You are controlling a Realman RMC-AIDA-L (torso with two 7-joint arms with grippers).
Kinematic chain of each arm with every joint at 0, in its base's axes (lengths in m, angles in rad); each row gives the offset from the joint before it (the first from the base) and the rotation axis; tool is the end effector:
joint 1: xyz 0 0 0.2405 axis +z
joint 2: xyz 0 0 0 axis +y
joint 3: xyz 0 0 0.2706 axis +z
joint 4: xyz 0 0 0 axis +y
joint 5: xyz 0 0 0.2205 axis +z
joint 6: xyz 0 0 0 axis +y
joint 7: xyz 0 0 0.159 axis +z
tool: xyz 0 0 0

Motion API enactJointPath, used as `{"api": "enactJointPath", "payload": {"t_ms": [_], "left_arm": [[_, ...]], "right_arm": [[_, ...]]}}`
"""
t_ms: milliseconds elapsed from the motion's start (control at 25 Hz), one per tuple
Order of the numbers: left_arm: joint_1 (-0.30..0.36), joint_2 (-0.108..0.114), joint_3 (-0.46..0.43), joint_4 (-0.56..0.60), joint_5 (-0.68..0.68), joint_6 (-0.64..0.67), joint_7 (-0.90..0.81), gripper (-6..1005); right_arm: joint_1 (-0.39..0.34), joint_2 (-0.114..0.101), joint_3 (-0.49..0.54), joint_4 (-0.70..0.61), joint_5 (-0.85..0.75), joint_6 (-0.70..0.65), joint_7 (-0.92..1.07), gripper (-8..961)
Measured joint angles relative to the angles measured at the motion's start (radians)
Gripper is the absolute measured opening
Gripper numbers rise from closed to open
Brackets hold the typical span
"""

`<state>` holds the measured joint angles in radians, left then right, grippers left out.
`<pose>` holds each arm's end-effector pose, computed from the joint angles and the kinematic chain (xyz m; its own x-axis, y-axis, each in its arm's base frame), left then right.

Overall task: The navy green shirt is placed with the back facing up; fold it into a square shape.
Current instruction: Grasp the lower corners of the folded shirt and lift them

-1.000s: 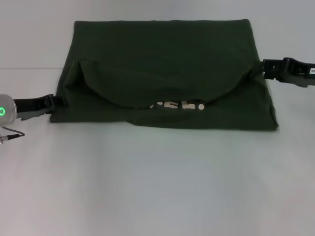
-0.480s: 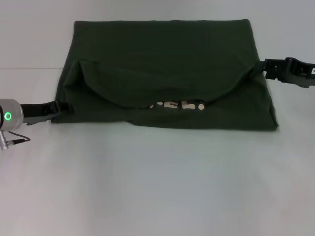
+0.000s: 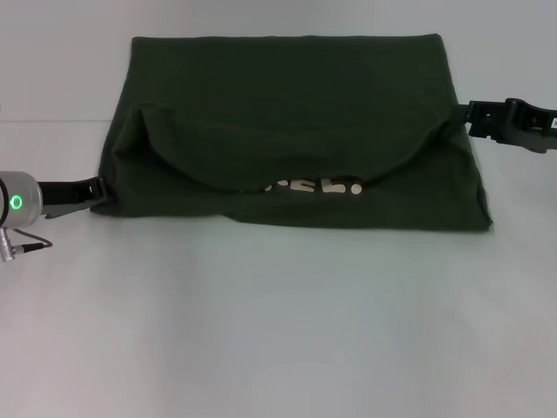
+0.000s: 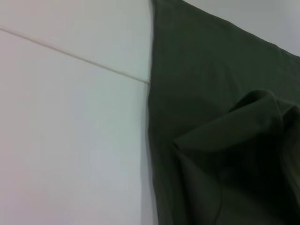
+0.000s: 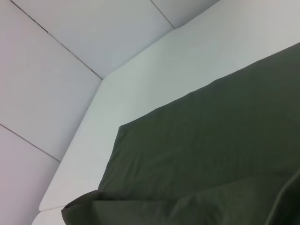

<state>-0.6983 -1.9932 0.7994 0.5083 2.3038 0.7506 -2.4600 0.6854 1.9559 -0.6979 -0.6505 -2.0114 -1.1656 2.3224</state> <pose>-0.3407 0.4534 0.0057 0.2065 0.7611 0.6149 0.9403 0.0194 -0.3398 0.2717 0.4541 0.0479 0.2079 -0.7252 -0.6564 -0.9666 -0.2550 -0.0244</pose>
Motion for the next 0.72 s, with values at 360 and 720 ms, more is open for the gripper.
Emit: {"api": "enactJointPath", "payload": {"t_ms": [360,720], "left_arm": [[0.006,0.013,-0.011,0.031,-0.005,0.064,-0.007,-1],[-0.03,0.059,-0.016,0.054,-0.004,0.151,-0.109,-2]], "right_arm": [[0.009,-0.022,-0.01,0.0,-0.028,-0.041,0.019,481],[0.084,-0.095,-0.043,0.002,-0.368,-0.116,0.274,466]]}}
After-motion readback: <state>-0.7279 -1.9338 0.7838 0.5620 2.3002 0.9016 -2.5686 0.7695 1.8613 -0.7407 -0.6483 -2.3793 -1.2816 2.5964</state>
